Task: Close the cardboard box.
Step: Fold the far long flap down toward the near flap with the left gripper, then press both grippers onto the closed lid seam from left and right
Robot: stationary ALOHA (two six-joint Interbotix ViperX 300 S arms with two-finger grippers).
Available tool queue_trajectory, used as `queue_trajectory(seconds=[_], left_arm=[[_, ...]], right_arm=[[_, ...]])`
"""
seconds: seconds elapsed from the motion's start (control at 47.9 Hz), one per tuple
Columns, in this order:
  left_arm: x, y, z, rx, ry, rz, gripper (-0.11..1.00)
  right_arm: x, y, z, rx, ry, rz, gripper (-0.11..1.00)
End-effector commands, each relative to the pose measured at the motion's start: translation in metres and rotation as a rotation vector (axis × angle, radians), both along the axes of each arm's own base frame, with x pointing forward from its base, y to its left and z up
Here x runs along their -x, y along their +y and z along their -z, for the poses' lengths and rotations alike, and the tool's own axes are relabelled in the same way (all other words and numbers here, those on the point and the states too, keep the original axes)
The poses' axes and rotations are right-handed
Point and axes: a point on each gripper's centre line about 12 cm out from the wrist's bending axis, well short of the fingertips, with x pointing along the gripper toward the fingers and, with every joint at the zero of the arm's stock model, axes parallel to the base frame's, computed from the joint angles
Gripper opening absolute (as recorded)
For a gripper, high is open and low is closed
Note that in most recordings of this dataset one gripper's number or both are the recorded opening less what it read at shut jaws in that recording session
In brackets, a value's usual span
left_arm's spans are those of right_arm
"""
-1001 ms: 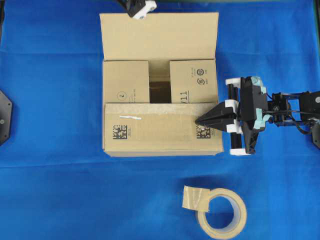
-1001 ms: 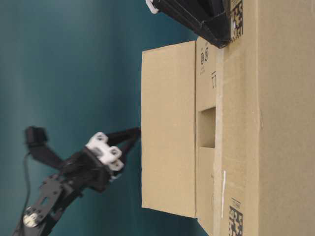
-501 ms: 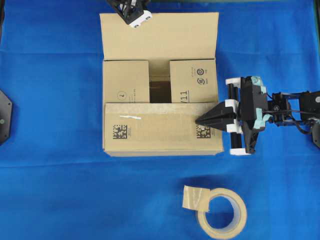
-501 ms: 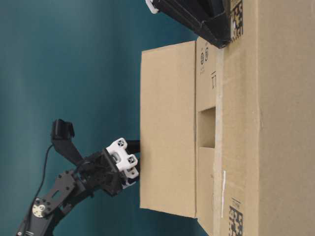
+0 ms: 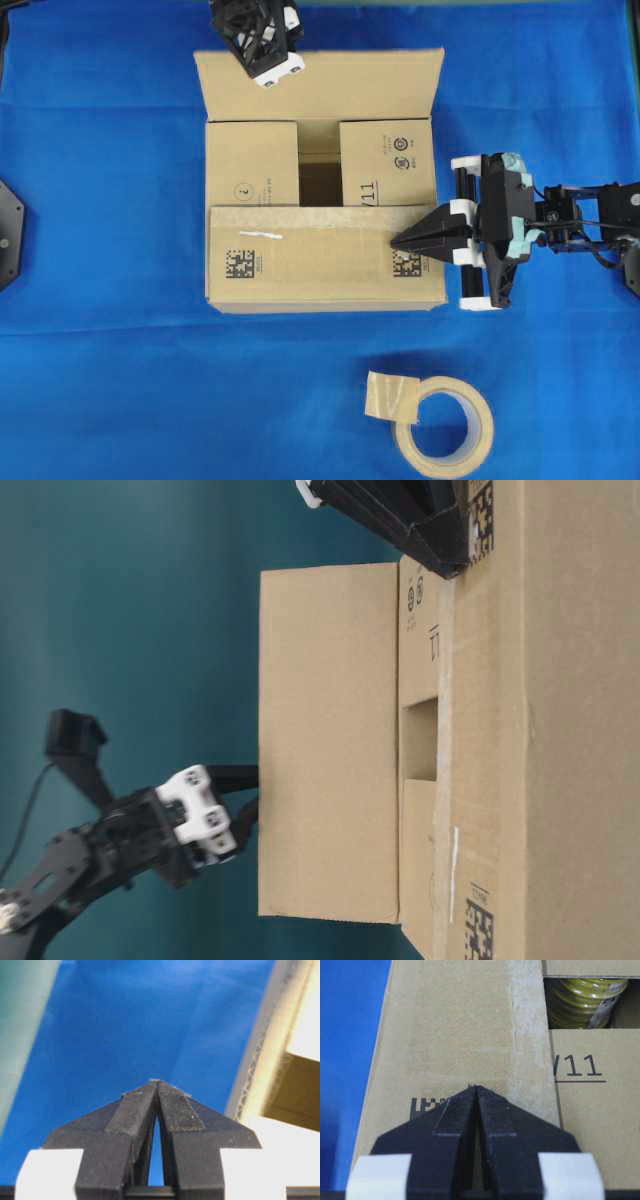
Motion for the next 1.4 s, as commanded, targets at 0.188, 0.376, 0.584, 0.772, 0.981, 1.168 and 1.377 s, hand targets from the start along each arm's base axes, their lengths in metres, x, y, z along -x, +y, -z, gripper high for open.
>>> queue_trajectory(seconds=[0.188, 0.376, 0.584, 0.772, 0.981, 1.168, 1.377], left_arm=[[0.013, -0.041, -0.028, -0.020, -0.056, 0.074, 0.00], [0.023, -0.055, -0.022, 0.016, -0.048, 0.058, 0.00], [0.028, -0.081, -0.015, 0.050, -0.086, 0.058, 0.00], [0.031, -0.109, -0.008, 0.059, -0.167, 0.091, 0.00], [0.039, -0.122, 0.014, 0.103, -0.229, 0.051, 0.00], [0.049, -0.128, 0.047, 0.125, -0.266, 0.028, 0.00], [0.060, -0.136, 0.075, 0.163, -0.325, -0.008, 0.00]], right_arm=[[-0.005, 0.001, -0.007, 0.003, -0.026, -0.003, 0.00], [-0.005, 0.000, -0.007, 0.005, -0.028, -0.002, 0.00], [-0.005, 0.000, -0.008, 0.005, -0.029, -0.002, 0.00], [-0.005, 0.000, -0.008, 0.005, -0.029, -0.002, 0.00], [-0.006, 0.000, -0.008, 0.005, -0.032, -0.002, 0.00], [-0.005, 0.000, -0.009, 0.006, -0.035, -0.003, 0.00], [-0.005, 0.000, -0.011, 0.007, -0.040, -0.002, 0.00]])
